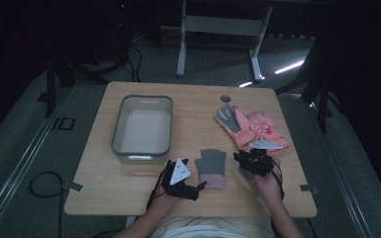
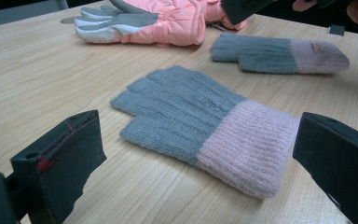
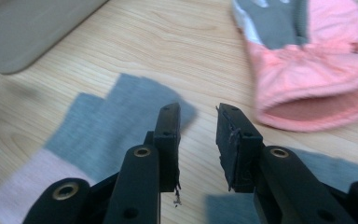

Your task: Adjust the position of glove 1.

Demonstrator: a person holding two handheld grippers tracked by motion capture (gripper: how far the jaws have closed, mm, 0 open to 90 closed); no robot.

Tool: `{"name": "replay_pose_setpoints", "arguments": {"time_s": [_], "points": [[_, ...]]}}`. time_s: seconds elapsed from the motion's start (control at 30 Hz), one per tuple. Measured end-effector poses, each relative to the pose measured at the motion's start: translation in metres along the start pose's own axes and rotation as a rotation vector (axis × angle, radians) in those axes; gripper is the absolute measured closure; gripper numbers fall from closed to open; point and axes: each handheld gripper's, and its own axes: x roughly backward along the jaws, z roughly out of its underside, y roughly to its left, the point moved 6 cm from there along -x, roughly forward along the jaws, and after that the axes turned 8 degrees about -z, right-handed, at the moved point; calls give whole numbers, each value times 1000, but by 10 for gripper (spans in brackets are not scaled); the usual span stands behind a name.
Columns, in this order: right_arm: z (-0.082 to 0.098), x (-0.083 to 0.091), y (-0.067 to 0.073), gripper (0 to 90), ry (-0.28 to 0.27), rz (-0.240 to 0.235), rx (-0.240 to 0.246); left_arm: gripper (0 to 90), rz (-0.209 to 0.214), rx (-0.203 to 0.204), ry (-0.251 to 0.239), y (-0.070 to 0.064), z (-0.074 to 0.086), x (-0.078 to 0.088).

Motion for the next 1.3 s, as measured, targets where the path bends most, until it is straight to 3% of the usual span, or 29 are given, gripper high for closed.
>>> {"name": "replay_pose_setpoints", "arguments": {"time_s": [0.27,0.43,0.6,0.8,0.97,1.03,1.2,1.3], "points": [[12,24,-41,621,58,-19,64,12,0,7,0,0,0,0],[20,32,-56,578,99,-7,151,12,-2,3,1,0,0,0],[34,34,-67,561,155,-85,166,12,-2,7,2,1,0,0],[48,26,-71,539,212,-89,179,12,-2,9,2,1,0,0],[53,20,-70,541,221,-96,184,12,-2,9,2,1,0,0],[56,18,-72,562,220,-109,164,12,-2,8,1,1,0,0],[55,18,-70,736,251,-93,161,12,-2,9,2,0,0,0],[57,18,-66,790,237,-79,135,12,-1,9,3,1,0,0]]}}
